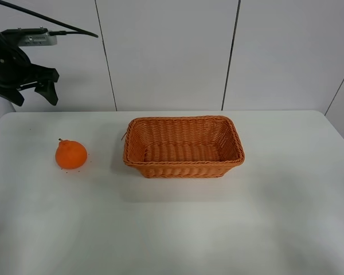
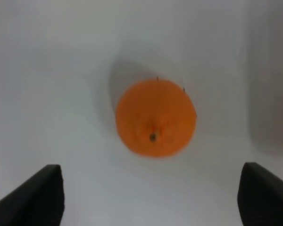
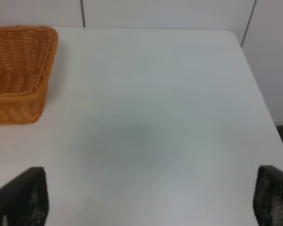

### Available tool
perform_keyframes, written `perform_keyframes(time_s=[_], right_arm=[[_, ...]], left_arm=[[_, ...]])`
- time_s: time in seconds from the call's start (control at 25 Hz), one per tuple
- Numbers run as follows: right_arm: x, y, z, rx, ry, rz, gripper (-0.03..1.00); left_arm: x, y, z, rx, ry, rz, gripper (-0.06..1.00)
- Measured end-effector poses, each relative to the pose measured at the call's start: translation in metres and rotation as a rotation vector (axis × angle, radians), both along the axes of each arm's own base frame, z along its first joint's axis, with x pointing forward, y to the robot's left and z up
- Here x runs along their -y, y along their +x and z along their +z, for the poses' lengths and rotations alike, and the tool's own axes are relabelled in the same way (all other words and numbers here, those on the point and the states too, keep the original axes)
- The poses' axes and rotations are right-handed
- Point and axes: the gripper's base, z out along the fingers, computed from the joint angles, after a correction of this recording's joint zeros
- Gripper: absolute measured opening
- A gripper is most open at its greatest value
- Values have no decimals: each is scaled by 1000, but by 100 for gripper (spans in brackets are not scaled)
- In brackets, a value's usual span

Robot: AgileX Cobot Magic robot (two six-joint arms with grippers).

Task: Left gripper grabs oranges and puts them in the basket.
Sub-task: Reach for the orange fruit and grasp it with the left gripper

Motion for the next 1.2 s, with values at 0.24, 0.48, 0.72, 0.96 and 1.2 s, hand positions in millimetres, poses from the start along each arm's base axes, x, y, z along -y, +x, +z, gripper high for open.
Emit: perform_keyframes(time_s=[0.24, 0.48, 0.72, 0.96, 1.2], right_arm=[[0, 0, 0, 0, 0, 0, 69], [0, 0, 0, 0, 0, 0, 69], [0, 0, 0, 0, 0, 0, 69], [0, 0, 0, 0, 0, 0, 69], [0, 0, 0, 0, 0, 0, 69]], left_arm=[[0, 31, -46, -138, -4, -1, 85], [5, 42, -89, -237, -62, -30, 85], [5, 50, -118, -257, -62, -34, 85], [2, 54, -135, -268, -31, -39, 85], [2, 55, -156, -317, -27, -31, 85]])
